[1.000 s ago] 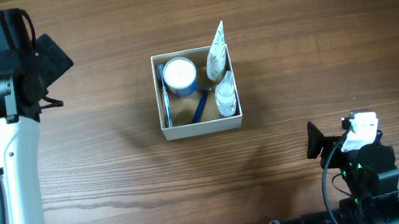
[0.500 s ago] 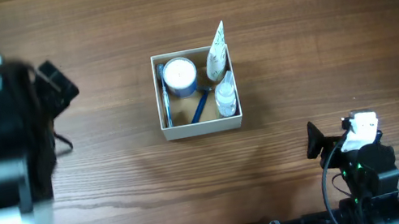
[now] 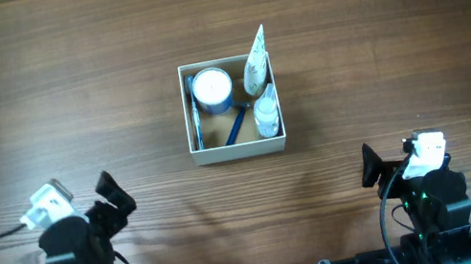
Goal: Pack container
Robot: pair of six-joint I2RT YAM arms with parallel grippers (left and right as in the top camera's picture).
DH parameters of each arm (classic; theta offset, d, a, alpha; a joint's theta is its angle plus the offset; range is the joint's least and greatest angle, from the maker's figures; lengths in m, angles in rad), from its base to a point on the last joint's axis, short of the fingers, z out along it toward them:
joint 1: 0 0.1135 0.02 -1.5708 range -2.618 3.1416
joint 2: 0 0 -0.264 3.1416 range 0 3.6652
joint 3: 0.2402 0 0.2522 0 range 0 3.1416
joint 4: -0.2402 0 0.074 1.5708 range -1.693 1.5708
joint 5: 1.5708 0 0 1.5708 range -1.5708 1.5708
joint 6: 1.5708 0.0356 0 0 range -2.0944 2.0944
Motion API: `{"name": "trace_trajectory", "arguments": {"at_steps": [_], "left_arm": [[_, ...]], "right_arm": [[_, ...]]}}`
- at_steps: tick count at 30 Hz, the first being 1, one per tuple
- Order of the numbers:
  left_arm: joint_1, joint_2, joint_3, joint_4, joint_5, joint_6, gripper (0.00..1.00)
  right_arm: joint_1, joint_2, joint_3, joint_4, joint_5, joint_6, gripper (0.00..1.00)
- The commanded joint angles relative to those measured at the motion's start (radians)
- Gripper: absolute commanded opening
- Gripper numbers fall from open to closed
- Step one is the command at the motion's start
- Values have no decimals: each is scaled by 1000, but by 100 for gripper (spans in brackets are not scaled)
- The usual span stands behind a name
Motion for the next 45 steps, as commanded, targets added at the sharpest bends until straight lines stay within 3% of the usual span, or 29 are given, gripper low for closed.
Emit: {"name": "trace_trajectory", "arguments": {"at_steps": [1,19,45], "left_arm": [[6,-111,-119,10,42,1,100],[6,-333,-302,44,49,1,100],[6,-329,-329,32,48,1,100]], "right_arm": [[3,-12,0,5,-9,-7,100],[3,-12,0,5,-9,-7,100],[3,-12,0,5,-9,-7,100]]}}
